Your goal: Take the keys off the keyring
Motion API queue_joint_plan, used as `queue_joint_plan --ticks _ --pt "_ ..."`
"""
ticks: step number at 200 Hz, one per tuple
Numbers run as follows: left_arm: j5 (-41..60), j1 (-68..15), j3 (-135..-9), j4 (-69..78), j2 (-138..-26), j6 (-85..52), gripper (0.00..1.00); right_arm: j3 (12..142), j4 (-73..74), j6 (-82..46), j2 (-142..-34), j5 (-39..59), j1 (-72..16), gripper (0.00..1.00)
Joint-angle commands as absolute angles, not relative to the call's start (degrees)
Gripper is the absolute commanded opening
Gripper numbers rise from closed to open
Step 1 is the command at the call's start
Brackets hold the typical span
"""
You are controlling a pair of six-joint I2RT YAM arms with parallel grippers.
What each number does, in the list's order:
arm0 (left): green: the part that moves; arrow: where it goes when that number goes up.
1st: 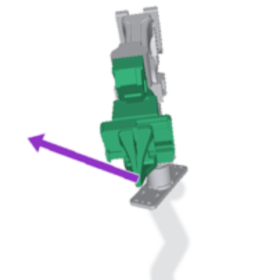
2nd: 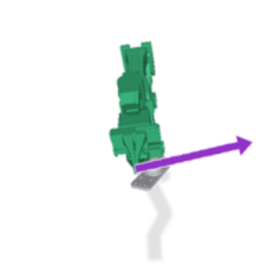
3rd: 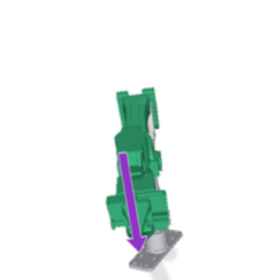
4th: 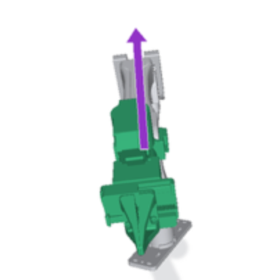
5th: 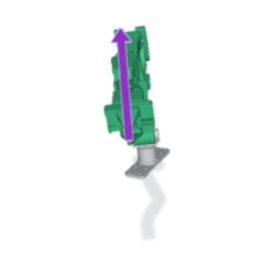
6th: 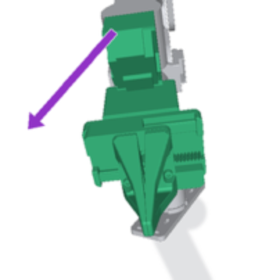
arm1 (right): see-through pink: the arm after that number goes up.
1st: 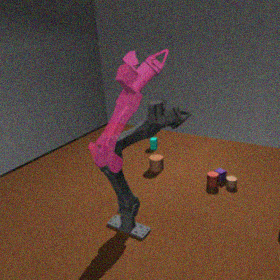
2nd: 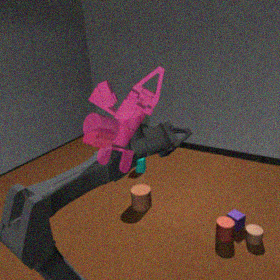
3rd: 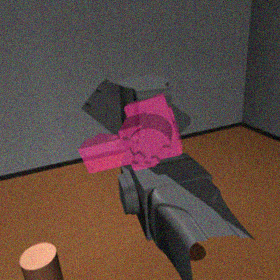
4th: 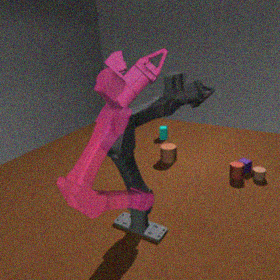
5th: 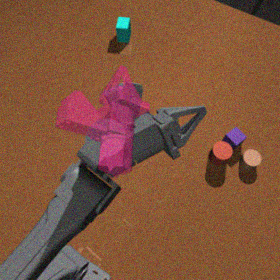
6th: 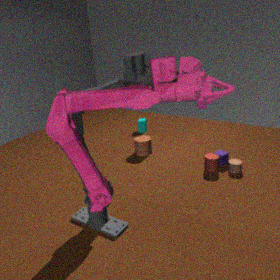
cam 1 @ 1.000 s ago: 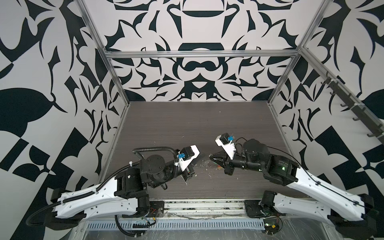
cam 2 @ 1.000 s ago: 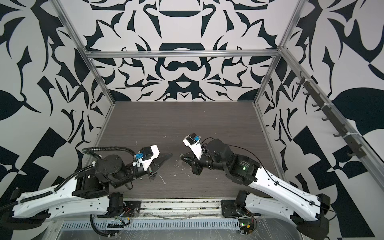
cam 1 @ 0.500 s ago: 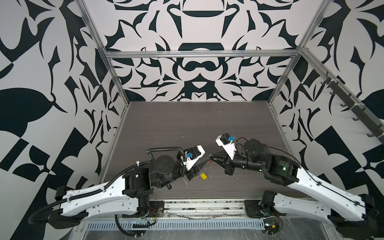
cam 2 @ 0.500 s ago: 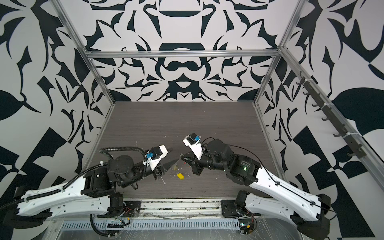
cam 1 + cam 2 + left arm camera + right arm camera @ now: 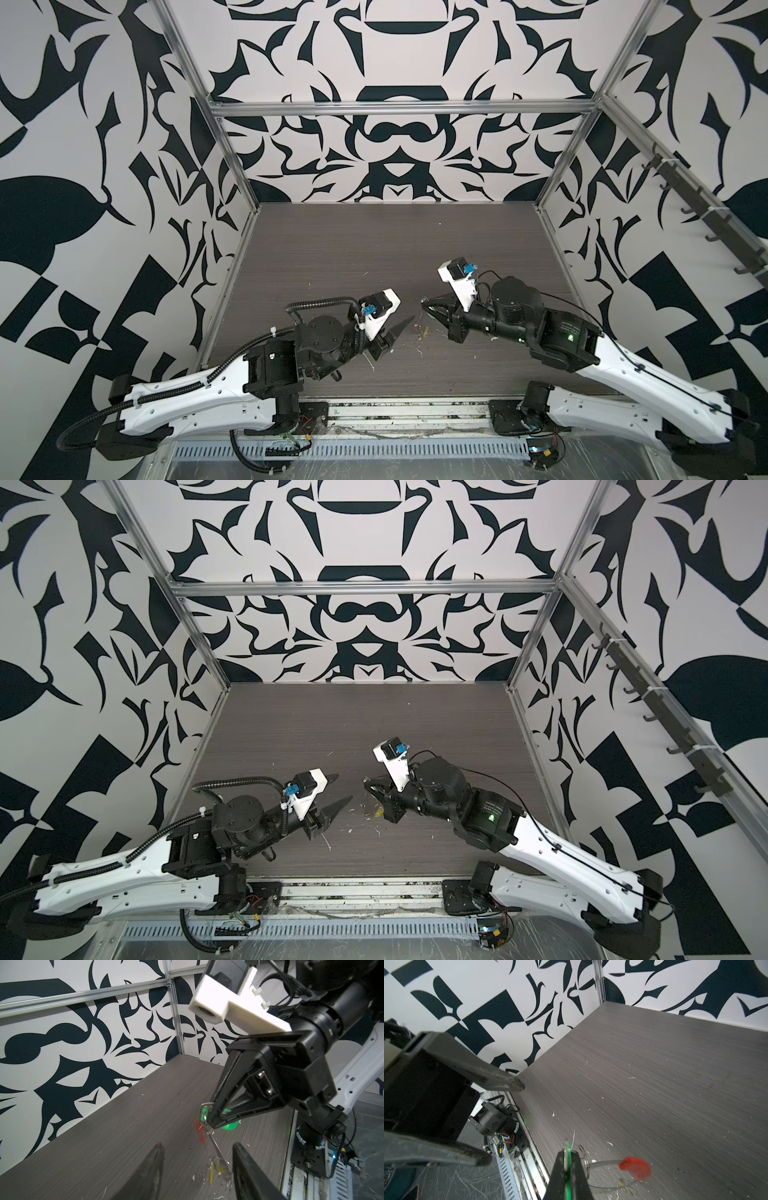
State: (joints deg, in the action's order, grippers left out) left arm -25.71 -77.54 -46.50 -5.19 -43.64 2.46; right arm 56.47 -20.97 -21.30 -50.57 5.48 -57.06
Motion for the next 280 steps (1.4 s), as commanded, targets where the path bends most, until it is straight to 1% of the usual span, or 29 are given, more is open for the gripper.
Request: queue_joint_plan --ticks 1,40,63,81,124,157,183,216,219,231,255,265,280 --pt "-24.2 -77.6 -45.5 -3.3 -43.9 0.3 0.56 57.4 -14.3 -24.5 -49.2 2.1 -57.1 0.00" --pt "-19.7 -77.7 -45.5 -3.4 -47.4 -1.0 0.54 56.9 -11.3 -26.8 -49.4 -1.3 -57.3 0.00" --pt "-19.6 -77.6 -45.4 -4.3 -48.0 -1.1 0.50 56.7 -10.1 -28.6 -49.7 -3.1 -57.4 0.00" --pt "-21.0 -77.6 -44.8 -4.1 -47.6 -1.0 0.49 56.6 -9.6 -30.2 -49.9 -4.6 -57.6 0.00" --pt "-33.8 -78.1 -45.9 -0.9 -52.6 1.7 0.51 55.9 -7.0 -35.0 -51.7 -6.3 -58.5 0.00" --pt "-38.8 -79.0 -47.2 1.8 -57.5 4.5 0.51 56.4 -6.5 -35.3 -52.7 -8.5 -60.1 0.00" --pt "-51.3 -79.3 -48.1 3.1 -60.4 6.3 0.51 56.6 -6.1 -35.7 -52.7 -9.8 -61.4 0.00" --pt "-58.3 -79.2 -47.8 4.4 -60.1 7.3 0.49 56.4 -5.1 -37.3 -53.0 -10.5 -62.7 0.00" --pt "-58.7 -79.2 -47.9 4.5 -59.9 7.3 0.48 56.4 -5.1 -37.6 -53.1 -12.3 -62.8 0.00" --pt "-60.1 -79.1 -47.8 4.9 -59.2 7.5 0.48 56.3 -4.8 -38.9 -53.3 -13.0 -62.9 0.00" --pt "-57.6 -78.9 -47.0 4.8 -56.1 6.8 0.51 55.5 -3.3 -42.3 -54.0 -14.1 -63.0 0.00" --pt "-53.0 -78.9 -45.9 4.8 -53.9 6.3 0.53 55.2 -2.5 -43.4 -54.2 -14.3 -62.9 0.00" --pt "-47.1 -79.0 -42.9 7.7 -50.5 6.2 0.53 54.9 -1.1 -45.3 -54.7 -14.6 -63.0 0.00"
